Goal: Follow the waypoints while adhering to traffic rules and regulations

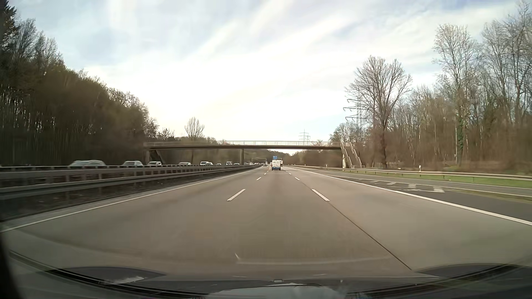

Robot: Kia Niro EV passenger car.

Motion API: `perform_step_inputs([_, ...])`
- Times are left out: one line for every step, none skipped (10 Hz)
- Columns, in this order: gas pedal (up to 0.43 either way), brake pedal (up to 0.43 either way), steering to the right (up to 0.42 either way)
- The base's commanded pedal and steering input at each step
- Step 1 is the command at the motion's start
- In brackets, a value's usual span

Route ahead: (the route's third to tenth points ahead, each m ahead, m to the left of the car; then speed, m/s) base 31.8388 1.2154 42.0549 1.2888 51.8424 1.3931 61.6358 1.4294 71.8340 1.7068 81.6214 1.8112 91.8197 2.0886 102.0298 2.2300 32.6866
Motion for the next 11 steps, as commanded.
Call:
perform_step_inputs([0.260,0.000,-0.005])
perform_step_inputs([0.260,0.000,-0.004])
perform_step_inputs([0.248,0.000,-0.004])
perform_step_inputs([0.248,0.000,-0.004])
perform_step_inputs([0.248,0.000,-0.004])
perform_step_inputs([0.248,0.000,-0.004])
perform_step_inputs([0.248,0.000,-0.004])
perform_step_inputs([0.248,0.000,-0.004])
perform_step_inputs([0.248,0.000,-0.004])
perform_step_inputs([0.248,0.000,-0.004])
perform_step_inputs([0.248,0.000,-0.004])
